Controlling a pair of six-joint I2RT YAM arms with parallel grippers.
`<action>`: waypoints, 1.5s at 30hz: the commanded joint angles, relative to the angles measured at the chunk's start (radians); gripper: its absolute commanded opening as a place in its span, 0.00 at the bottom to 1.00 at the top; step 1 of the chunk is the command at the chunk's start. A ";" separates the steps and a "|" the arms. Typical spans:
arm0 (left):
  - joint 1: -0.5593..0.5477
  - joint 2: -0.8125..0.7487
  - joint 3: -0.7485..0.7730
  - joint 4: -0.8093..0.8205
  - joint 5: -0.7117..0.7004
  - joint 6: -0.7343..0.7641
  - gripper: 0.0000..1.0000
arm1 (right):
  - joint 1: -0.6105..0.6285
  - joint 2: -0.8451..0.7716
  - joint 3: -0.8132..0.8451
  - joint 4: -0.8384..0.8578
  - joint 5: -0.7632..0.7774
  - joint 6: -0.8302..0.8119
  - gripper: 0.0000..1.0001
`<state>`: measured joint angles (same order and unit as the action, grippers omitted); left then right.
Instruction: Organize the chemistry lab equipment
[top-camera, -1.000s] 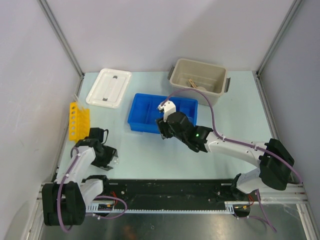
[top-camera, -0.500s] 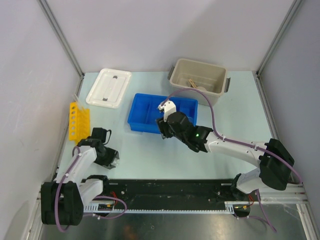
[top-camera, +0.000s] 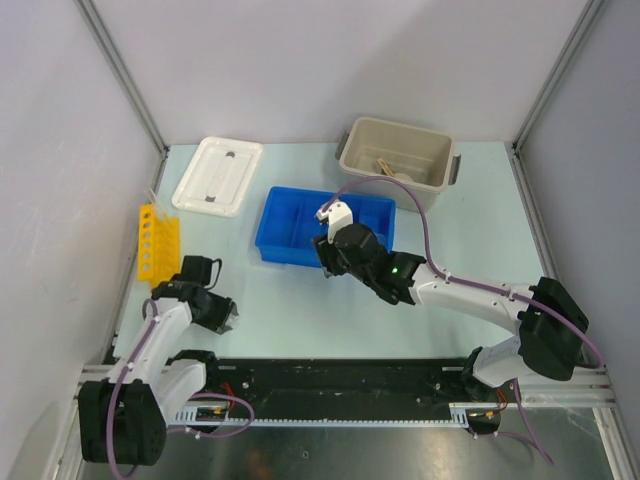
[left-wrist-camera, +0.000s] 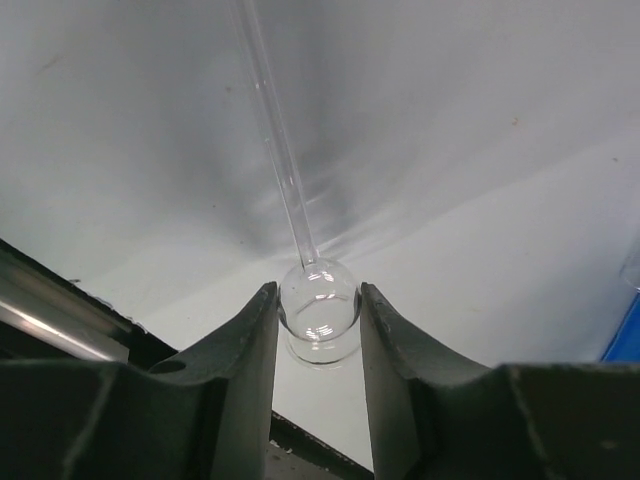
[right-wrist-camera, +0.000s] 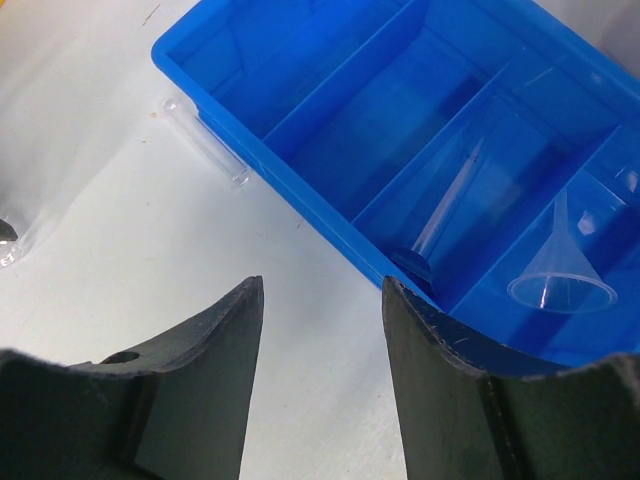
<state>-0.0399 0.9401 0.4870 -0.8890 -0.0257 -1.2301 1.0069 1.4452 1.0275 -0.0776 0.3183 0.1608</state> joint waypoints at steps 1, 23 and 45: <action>-0.021 -0.045 0.065 -0.011 -0.032 0.019 0.32 | 0.007 -0.015 -0.006 0.022 0.030 -0.005 0.56; -0.285 -0.041 0.390 -0.021 -0.253 0.258 0.27 | 0.011 -0.127 -0.017 -0.021 0.063 0.012 0.58; -0.457 0.353 0.733 0.236 0.029 0.982 0.30 | 0.015 -0.535 -0.107 -0.161 0.252 0.078 0.99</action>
<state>-0.4904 1.2026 1.1267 -0.7193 -0.1024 -0.4438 1.0180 0.9894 0.9352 -0.2249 0.5030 0.2111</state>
